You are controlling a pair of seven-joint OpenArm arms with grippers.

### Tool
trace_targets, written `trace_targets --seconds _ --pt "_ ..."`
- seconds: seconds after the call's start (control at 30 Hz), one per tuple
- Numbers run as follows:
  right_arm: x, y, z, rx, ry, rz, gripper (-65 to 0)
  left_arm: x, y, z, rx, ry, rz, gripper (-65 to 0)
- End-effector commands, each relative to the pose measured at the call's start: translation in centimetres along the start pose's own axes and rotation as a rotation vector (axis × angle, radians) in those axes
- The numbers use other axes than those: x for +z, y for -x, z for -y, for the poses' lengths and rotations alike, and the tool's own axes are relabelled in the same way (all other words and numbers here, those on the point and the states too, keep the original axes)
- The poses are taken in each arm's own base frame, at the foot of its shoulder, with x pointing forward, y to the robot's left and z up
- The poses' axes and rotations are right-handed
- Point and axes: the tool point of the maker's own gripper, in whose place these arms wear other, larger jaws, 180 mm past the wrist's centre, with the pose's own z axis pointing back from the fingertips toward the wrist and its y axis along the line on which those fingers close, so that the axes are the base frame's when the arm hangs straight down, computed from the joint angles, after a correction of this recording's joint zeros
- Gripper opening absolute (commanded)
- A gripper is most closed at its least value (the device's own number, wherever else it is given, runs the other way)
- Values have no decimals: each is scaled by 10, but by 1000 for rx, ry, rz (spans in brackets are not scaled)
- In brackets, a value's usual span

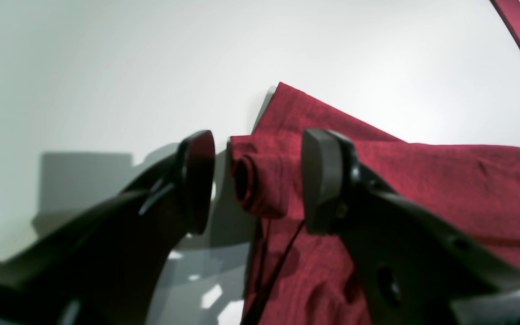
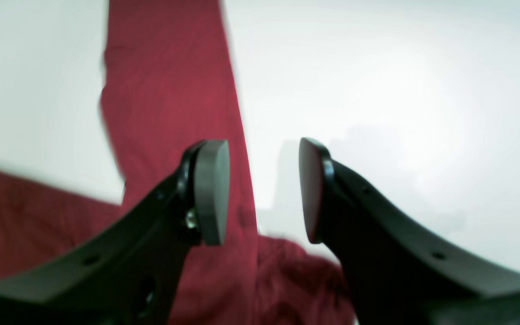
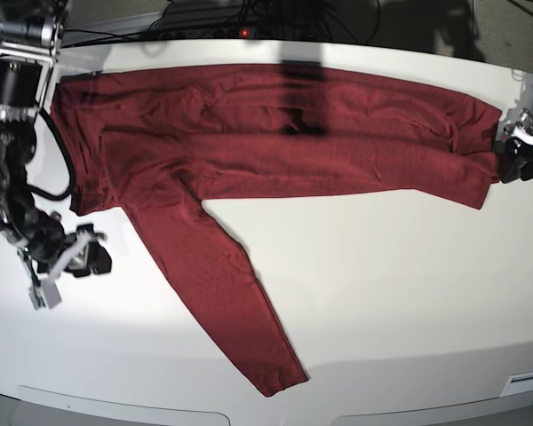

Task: Fold the T-shirt properly
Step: 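Move the right gripper to the sleeve cuff and grasp it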

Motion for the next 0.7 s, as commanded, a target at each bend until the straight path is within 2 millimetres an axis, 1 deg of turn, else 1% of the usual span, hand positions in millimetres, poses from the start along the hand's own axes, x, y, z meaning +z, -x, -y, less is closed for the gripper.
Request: trace_targets --seconds 0.0,0.1,0.2,0.33,0.5,0.6,0.67 --pt "0 -26 2 12 -9 57 -393 2 -24 -2 -20 7 65 -347" --pt "-25 -30 -6 9 -53 -6 -393 2 -32 -2 -23 6 105 -347" --pt "-47 -29 -10 58 -62 -97 -393 2 -35 -1 -24 7 119 -347" --pt "-67 -39 -11 102 -62 -165 -393 2 -34 -1 -23 7 119 -347" --pt "-93 -50 -4 97 4 -196 -393 1 -32 1 -14 9 120 -347" --pt "-109 -53 -6 96 25 -194 -393 0 -28 3 0 12 120 -347" --pt "-118 -50 -8 96 36 -199 -393 -1 -26 6 9 15 121 -347"
